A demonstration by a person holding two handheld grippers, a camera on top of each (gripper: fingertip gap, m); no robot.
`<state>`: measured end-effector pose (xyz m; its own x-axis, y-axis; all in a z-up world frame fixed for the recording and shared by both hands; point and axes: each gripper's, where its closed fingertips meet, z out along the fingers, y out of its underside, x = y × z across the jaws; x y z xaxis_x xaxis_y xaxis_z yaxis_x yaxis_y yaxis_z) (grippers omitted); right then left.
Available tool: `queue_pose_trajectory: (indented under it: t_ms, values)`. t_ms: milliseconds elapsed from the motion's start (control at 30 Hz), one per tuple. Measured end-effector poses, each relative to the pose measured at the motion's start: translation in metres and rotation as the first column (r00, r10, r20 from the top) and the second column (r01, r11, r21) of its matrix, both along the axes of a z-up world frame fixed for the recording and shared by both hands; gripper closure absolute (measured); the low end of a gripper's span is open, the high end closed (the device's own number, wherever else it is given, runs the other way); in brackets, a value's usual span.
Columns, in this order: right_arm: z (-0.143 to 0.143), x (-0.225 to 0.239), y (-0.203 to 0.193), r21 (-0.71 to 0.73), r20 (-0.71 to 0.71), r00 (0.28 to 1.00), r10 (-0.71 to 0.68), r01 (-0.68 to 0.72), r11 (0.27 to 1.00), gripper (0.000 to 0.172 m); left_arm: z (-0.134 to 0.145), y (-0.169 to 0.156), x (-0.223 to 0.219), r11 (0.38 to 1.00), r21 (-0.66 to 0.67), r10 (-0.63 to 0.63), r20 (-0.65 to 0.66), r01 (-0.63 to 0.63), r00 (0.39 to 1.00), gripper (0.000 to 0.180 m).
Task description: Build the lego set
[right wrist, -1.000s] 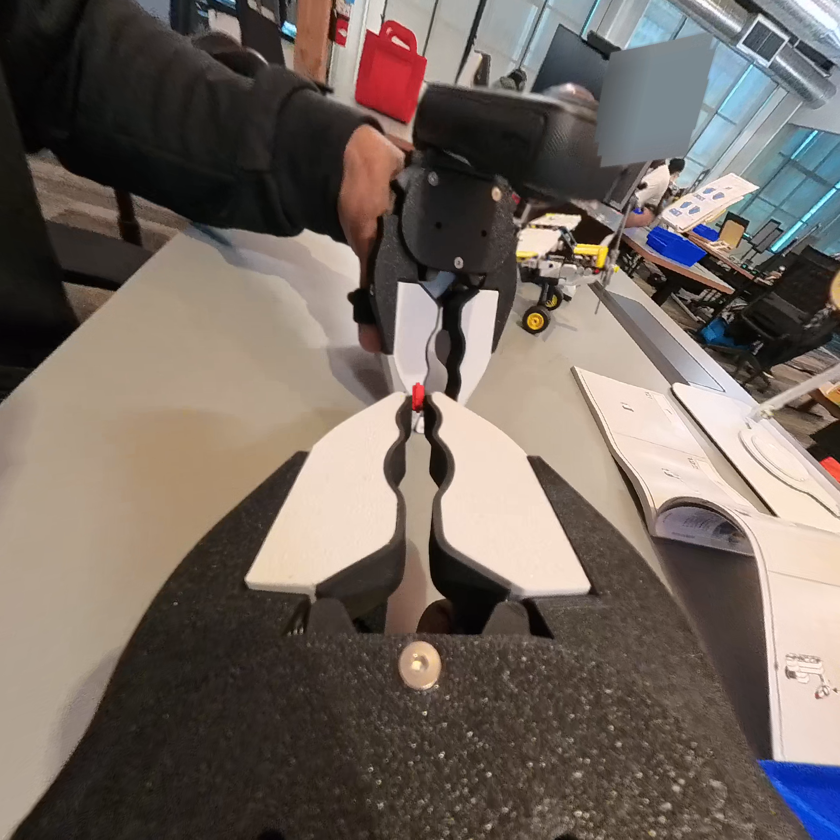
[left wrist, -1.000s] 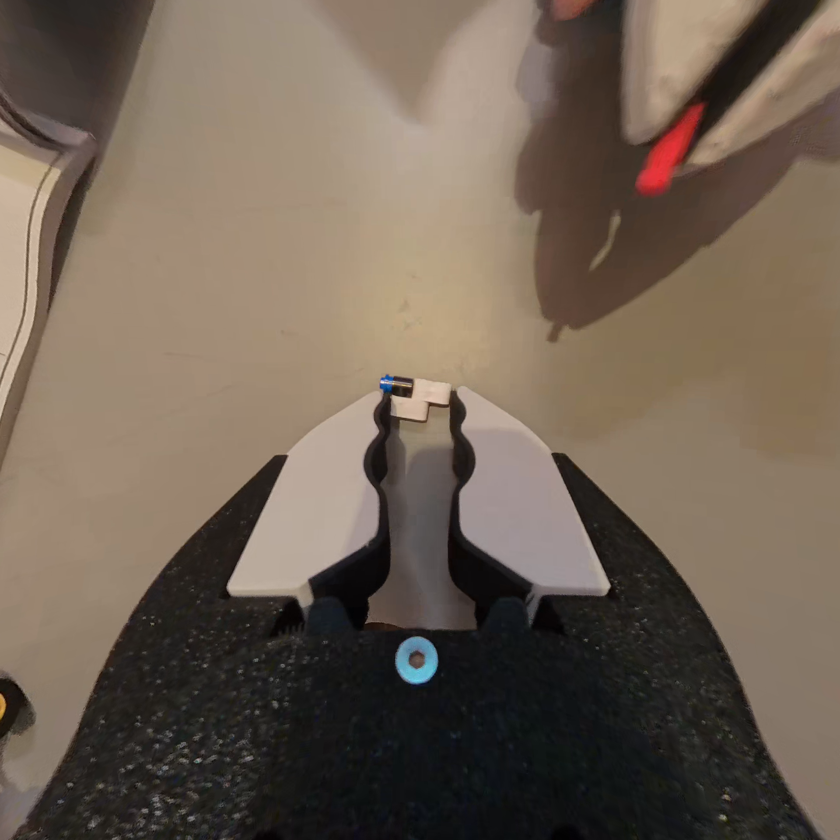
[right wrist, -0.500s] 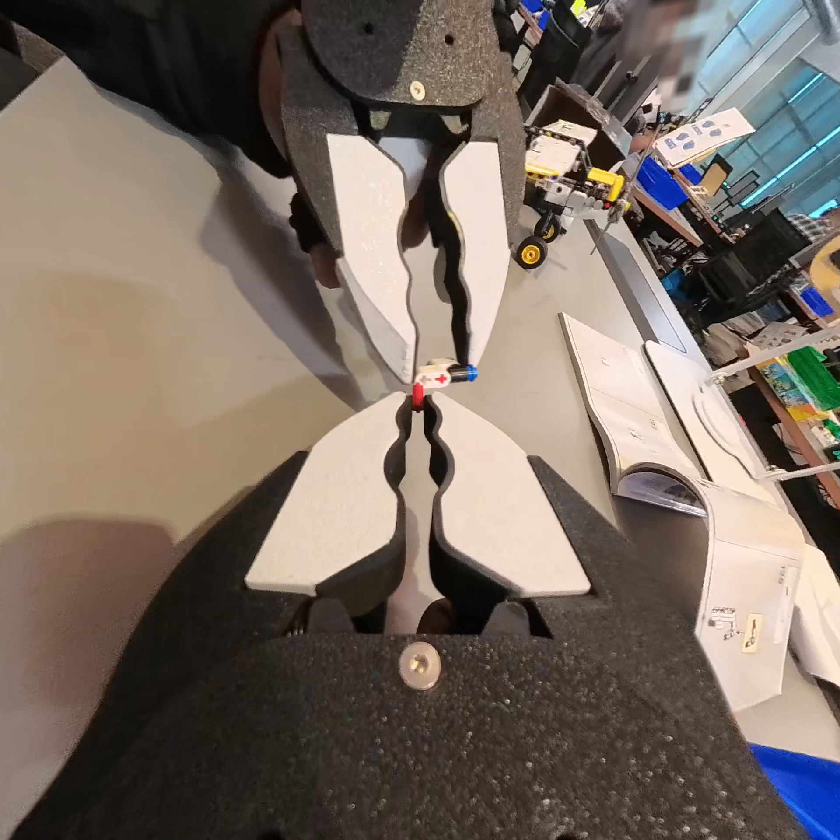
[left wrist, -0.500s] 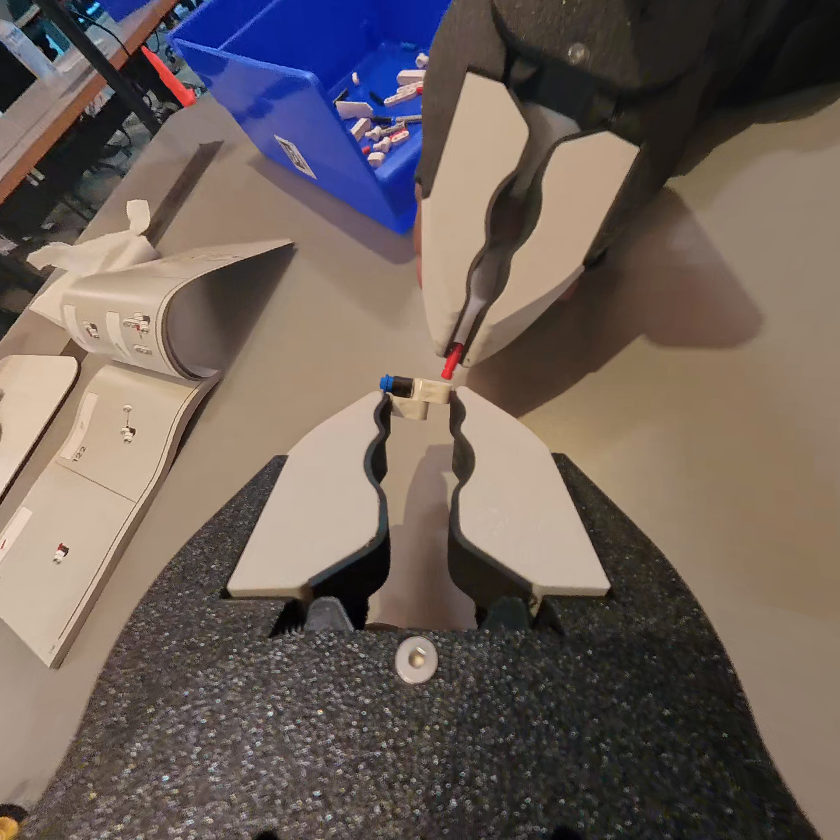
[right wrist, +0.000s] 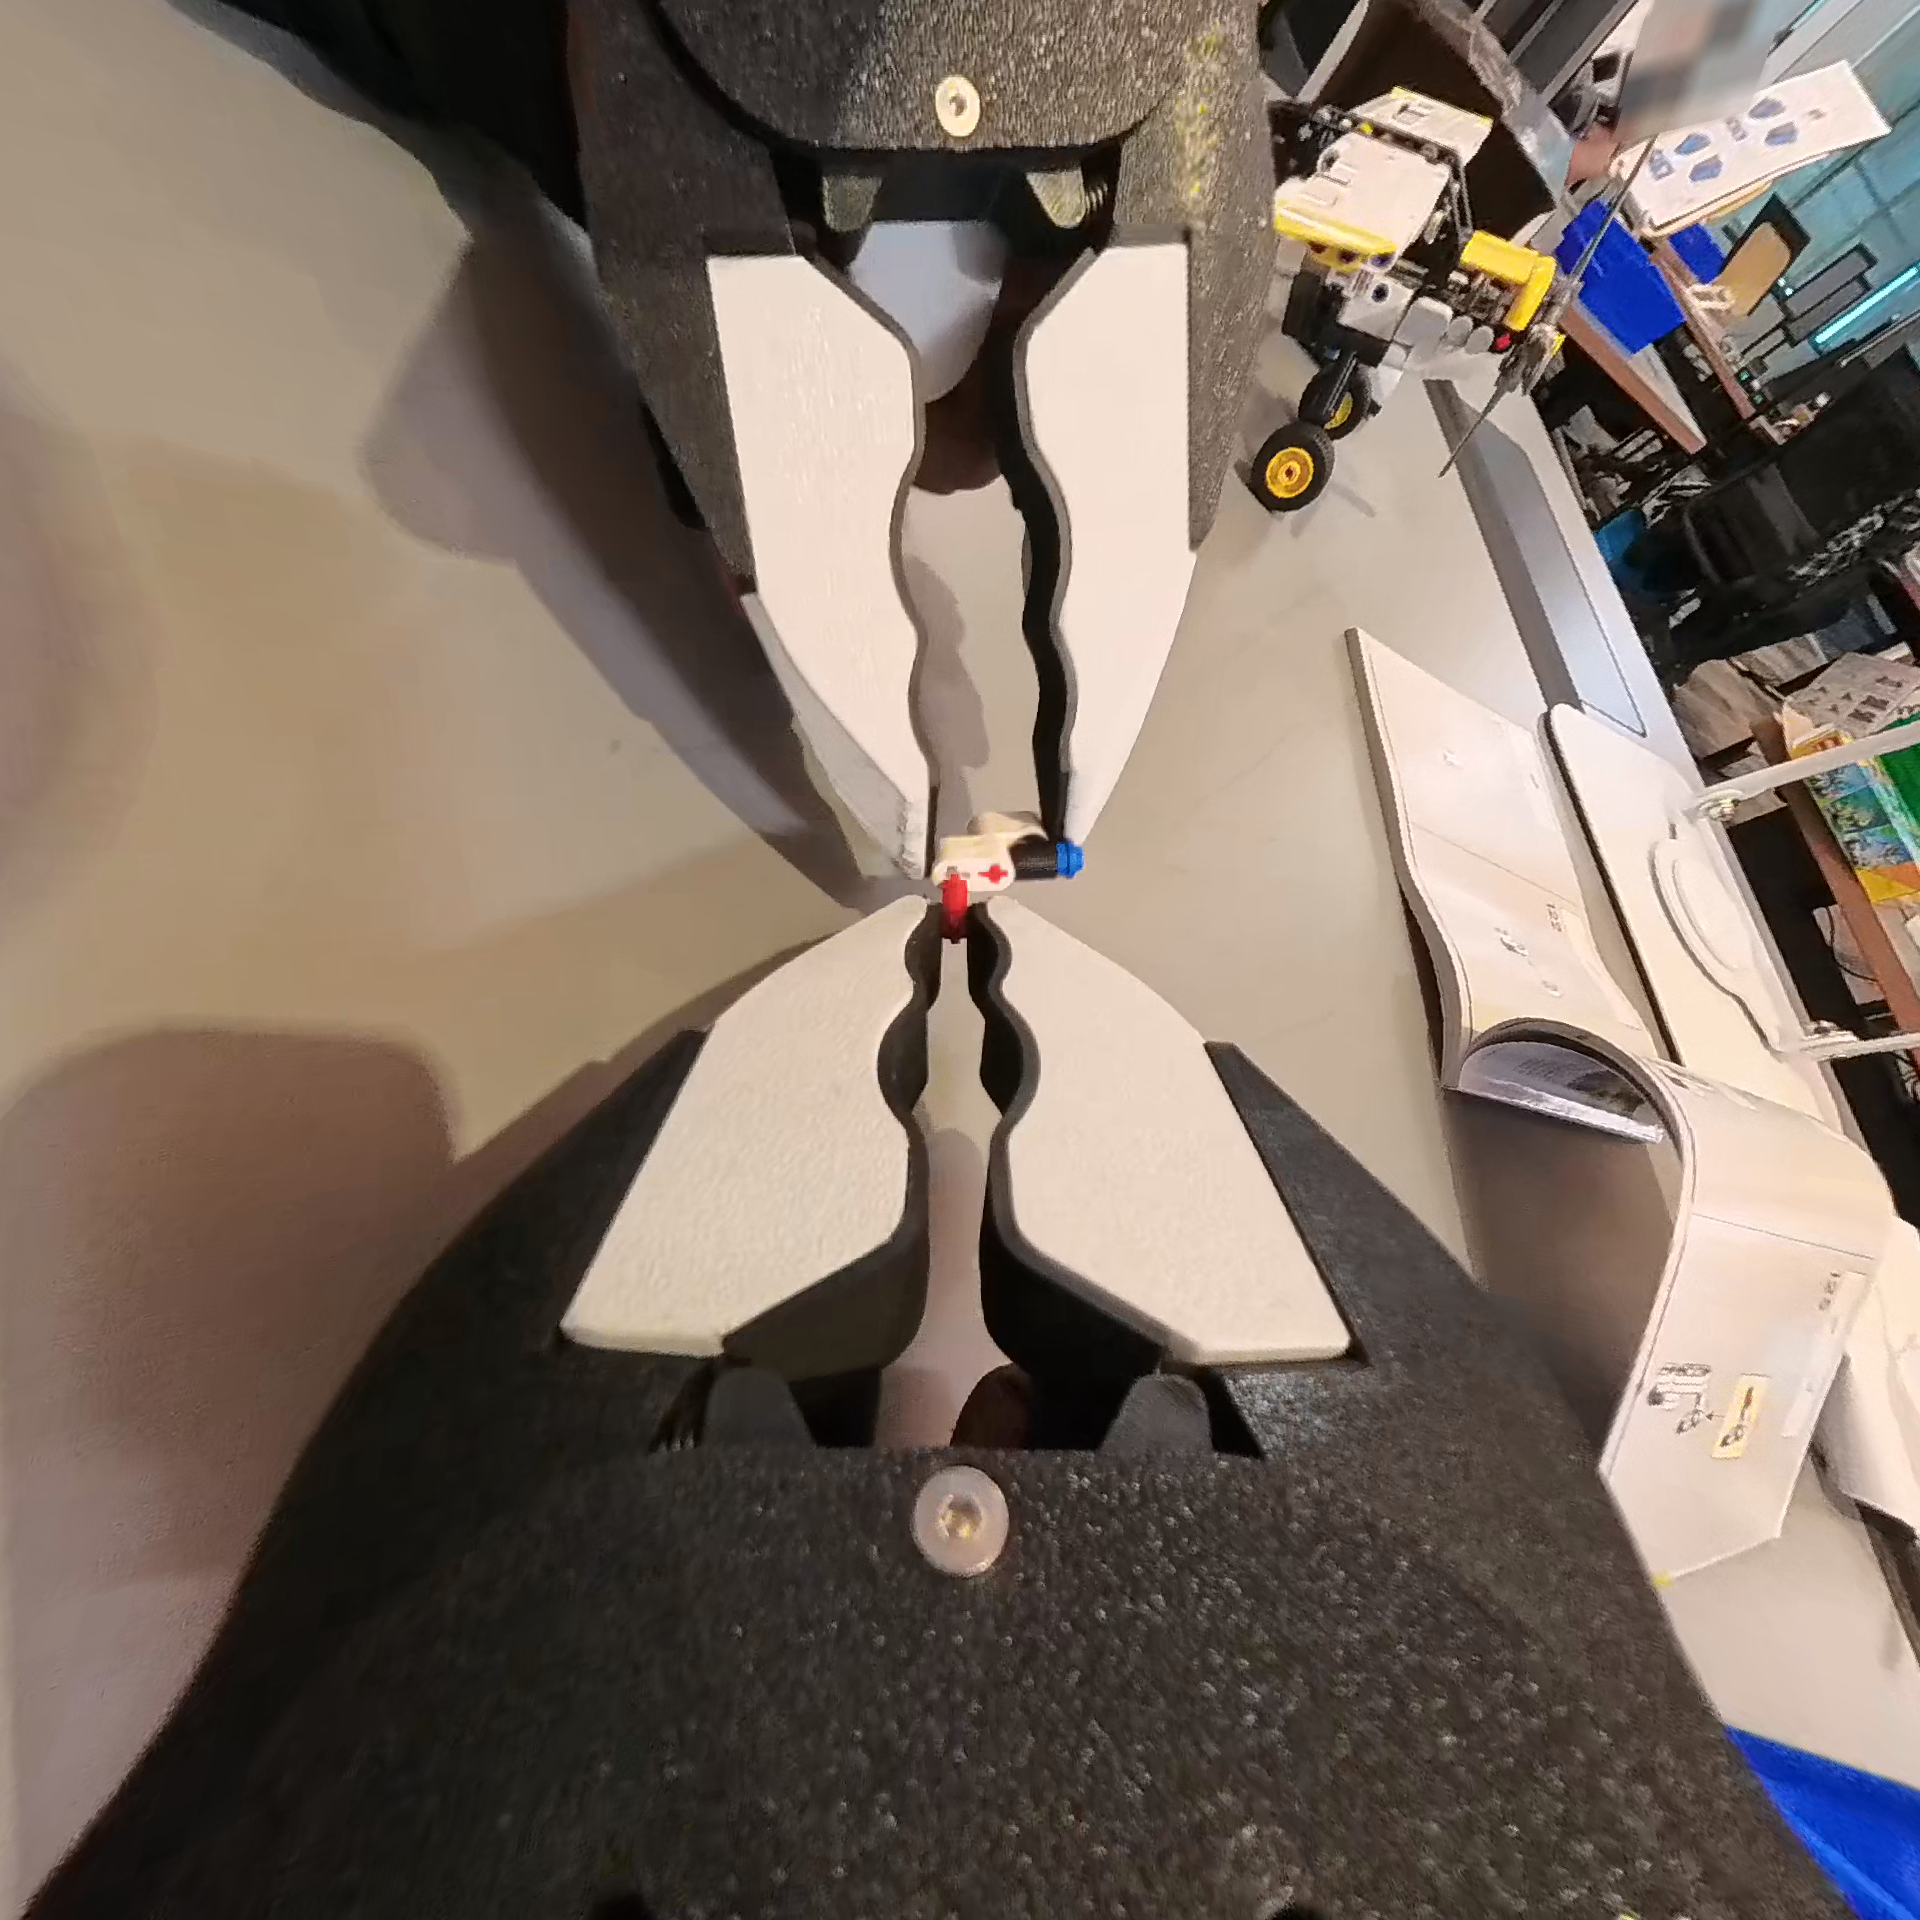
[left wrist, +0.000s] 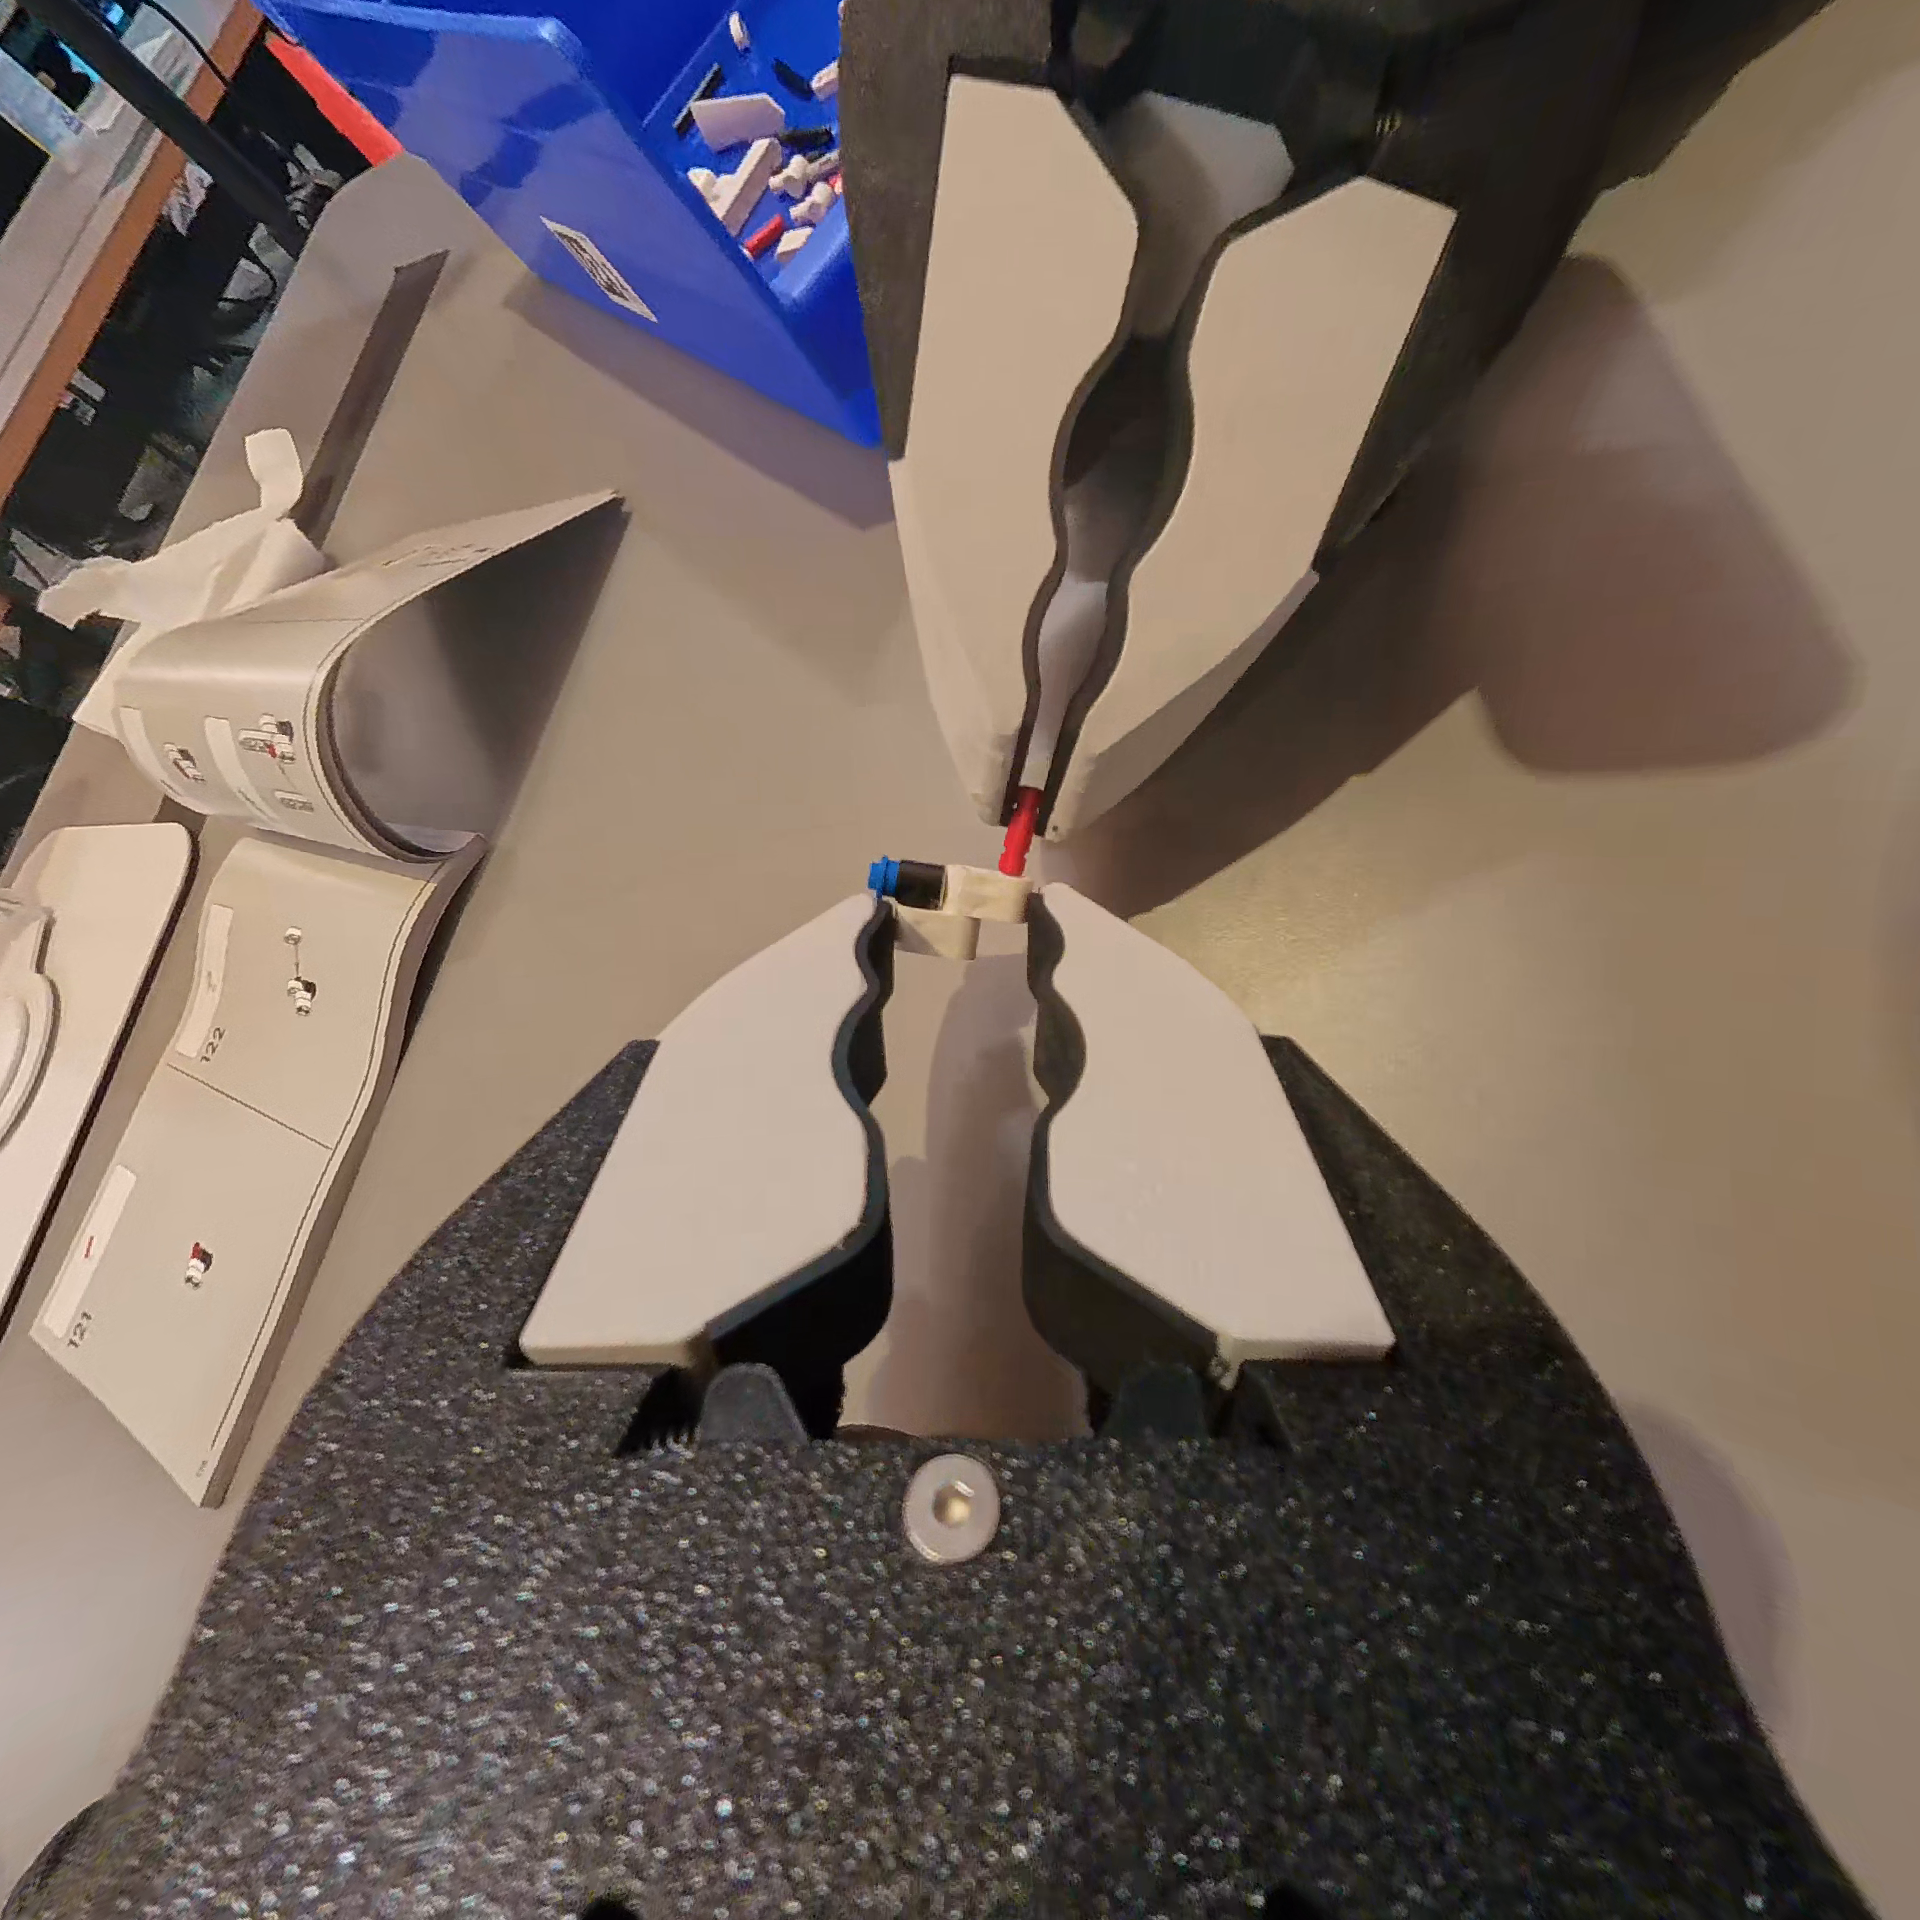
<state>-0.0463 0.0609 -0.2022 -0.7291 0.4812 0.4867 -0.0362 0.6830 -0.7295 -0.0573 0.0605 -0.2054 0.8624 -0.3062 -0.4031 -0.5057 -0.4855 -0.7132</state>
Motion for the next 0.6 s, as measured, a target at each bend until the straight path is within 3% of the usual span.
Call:
queue_pose_trajectory:
  t_ms: [600]
  values:
    - [-0.0086, 0.0061, -0.0034, 0.031, 0.055, 0.998, 0.039, -0.041, 0.999, 0.168, -0.0083, -0.0015, 0.007, 0.999, -0.015, -0.033, 0.01, 0.033, 0.999, 0.156]
